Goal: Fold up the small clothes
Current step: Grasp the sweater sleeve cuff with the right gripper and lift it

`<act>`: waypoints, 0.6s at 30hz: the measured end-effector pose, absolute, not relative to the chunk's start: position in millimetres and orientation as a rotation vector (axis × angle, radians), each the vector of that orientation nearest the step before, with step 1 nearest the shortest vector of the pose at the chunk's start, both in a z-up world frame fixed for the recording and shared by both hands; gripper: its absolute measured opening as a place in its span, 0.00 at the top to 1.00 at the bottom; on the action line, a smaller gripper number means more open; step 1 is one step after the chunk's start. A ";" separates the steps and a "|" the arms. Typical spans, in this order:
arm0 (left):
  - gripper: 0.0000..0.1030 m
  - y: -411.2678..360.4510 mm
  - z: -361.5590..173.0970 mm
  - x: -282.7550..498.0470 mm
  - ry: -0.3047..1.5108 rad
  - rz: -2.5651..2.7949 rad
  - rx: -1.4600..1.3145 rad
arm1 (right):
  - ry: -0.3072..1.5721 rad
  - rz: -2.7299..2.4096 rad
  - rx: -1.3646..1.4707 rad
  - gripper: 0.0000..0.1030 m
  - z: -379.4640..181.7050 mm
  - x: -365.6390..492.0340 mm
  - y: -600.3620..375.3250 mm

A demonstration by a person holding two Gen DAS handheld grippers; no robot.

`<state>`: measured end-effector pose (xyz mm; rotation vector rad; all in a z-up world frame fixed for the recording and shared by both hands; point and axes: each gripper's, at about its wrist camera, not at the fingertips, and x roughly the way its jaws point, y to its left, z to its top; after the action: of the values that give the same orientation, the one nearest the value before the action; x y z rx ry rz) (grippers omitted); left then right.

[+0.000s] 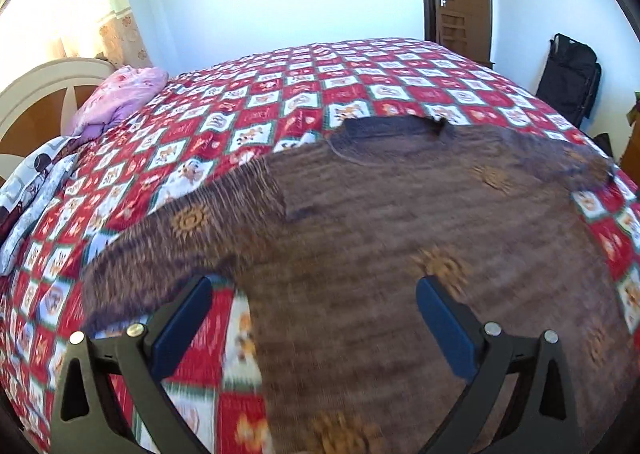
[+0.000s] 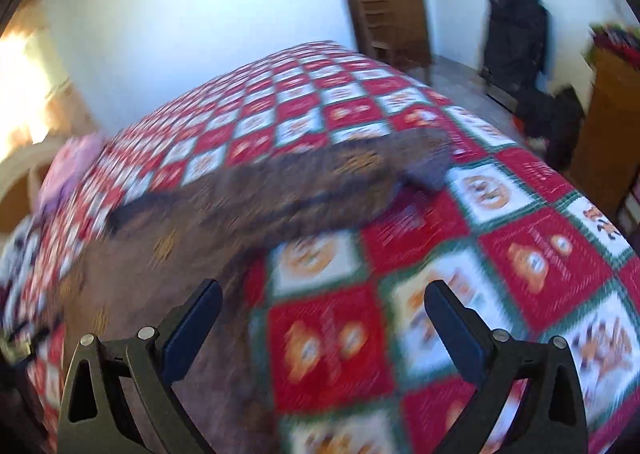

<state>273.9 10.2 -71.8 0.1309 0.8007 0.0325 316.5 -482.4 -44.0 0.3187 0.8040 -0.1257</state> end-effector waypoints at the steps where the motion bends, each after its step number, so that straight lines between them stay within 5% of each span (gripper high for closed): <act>1: 0.00 11.1 -74.6 282.1 0.799 0.040 0.132 | 0.800 -0.149 0.331 0.06 -44.6 325.2 -492.7; 13: 0.00 38.3 -106.3 338.2 0.854 0.126 0.007 | 0.875 -0.285 0.445 0.37 -76.0 411.9 -578.0; 15: 0.00 40.8 -111.0 340.0 0.860 0.134 0.004 | 0.891 -0.276 0.433 0.67 -81.0 419.7 -581.5; 18: 0.00 41.7 -116.7 341.6 0.871 0.122 -0.006 | 0.900 -0.224 0.449 0.86 -86.4 425.8 -581.8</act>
<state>341.6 41.7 -116.7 -0.0056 0.8710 0.1216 425.8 -581.8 -86.4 0.4488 0.8997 -0.2242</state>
